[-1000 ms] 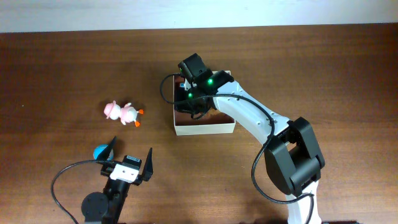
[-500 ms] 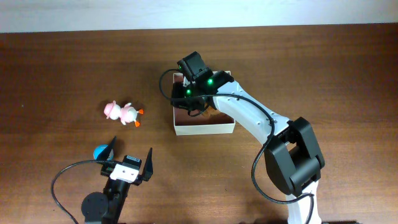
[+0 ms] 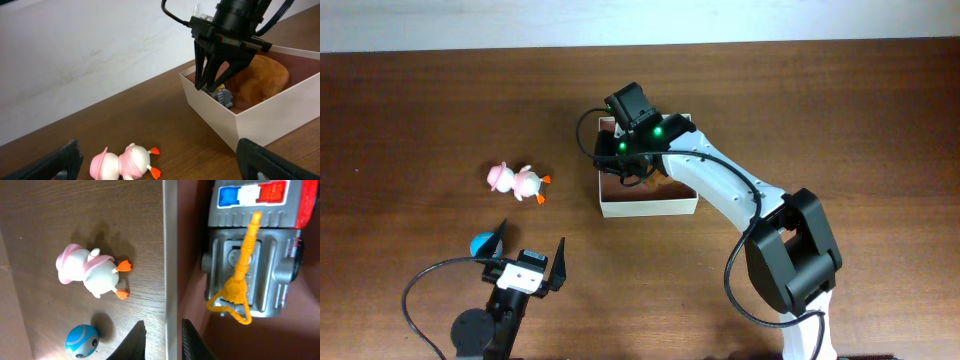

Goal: Pack container
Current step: 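Open the right gripper, release the bear, and raise it, then move the right gripper right and grasp the yellow round toy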

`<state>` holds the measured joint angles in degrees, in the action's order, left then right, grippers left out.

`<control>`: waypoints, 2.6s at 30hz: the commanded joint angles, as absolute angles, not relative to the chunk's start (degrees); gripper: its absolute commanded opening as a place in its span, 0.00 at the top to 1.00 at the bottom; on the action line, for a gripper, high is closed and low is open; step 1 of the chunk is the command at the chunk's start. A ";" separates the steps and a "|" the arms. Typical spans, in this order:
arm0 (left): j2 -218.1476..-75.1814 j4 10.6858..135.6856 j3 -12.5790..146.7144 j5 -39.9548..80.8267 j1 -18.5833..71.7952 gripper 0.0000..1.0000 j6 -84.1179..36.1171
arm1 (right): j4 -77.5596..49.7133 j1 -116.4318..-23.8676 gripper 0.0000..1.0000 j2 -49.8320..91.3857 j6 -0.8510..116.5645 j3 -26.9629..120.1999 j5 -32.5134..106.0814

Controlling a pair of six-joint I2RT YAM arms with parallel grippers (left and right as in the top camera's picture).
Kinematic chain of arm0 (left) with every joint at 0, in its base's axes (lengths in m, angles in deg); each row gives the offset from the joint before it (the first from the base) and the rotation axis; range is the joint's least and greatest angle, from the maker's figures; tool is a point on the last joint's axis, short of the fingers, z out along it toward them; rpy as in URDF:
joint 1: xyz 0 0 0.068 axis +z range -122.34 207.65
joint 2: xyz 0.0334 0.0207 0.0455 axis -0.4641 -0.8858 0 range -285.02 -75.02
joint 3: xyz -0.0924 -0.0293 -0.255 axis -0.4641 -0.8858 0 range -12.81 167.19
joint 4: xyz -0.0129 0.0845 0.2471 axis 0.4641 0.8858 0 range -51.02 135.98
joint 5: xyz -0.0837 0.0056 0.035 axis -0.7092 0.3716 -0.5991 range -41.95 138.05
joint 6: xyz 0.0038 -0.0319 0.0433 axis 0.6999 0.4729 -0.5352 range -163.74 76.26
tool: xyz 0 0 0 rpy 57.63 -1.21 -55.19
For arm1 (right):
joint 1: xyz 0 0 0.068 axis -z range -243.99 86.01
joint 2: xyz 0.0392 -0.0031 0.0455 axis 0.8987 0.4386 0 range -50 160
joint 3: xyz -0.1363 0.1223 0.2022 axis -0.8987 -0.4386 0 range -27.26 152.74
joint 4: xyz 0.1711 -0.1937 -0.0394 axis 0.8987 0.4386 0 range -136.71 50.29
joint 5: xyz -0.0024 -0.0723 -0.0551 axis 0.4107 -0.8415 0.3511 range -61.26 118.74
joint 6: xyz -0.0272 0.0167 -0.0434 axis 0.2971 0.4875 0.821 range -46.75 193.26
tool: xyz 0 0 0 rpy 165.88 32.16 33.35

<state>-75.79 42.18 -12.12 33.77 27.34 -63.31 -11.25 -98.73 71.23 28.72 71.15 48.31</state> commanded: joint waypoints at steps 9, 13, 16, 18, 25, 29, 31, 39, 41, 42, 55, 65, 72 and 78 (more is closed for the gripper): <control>-75.31 42.49 -12.29 34.16 27.34 0.00 -63.57 | -12.71 -101.53 0.80 69.75 27.08 71.52 45.65; -75.31 42.49 -12.29 34.16 27.34 0.00 -63.57 | -13.39 -101.53 0.81 69.75 26.16 71.52 45.63; -75.31 42.49 -12.29 34.16 27.34 0.00 -63.55 | -14.02 -101.53 0.80 69.75 25.05 71.52 45.45; -75.31 42.49 -12.29 34.16 27.34 0.00 -63.55 | -14.31 -101.53 0.81 69.75 24.28 71.52 44.90; -75.31 42.49 -12.29 34.16 27.34 0.00 -63.57 | -13.87 -101.04 0.78 69.62 29.27 71.76 44.62; -75.31 42.49 -12.29 34.16 27.34 0.00 -63.57 | -9.10 -99.47 0.66 69.46 35.41 74.39 44.31; -75.31 42.49 -12.29 34.16 27.34 0.00 -63.55 | -4.97 -98.40 0.60 69.16 38.38 76.99 42.48; -75.31 42.49 -12.29 34.16 27.34 0.00 -63.55 | 20.47 -94.29 0.54 68.74 47.74 91.85 27.42; -75.31 42.49 -12.29 34.16 27.34 0.00 -63.55 | 26.13 -93.00 0.54 68.74 47.78 93.53 23.09; -75.31 42.49 -12.29 34.16 27.34 0.00 -63.55 | 28.42 -92.24 0.54 68.74 47.78 93.82 21.84; -75.31 42.49 -12.29 34.16 27.34 0.00 -63.57 | 37.87 -82.60 0.28 68.74 47.98 85.45 19.53; -75.31 42.49 -12.29 34.16 27.34 0.00 -63.55 | 30.79 -79.38 0.22 68.74 49.22 70.48 21.93; -75.31 42.49 -12.29 34.16 27.34 0.00 -63.55 | 25.47 -75.49 0.22 68.70 50.80 63.61 25.84; -75.31 42.49 -12.29 34.16 27.34 0.00 -63.55 | 21.39 -72.91 0.21 68.65 53.33 59.39 28.73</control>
<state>-75.79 42.16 -12.12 33.77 27.34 -63.31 22.81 -74.09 69.53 51.54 61.58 26.52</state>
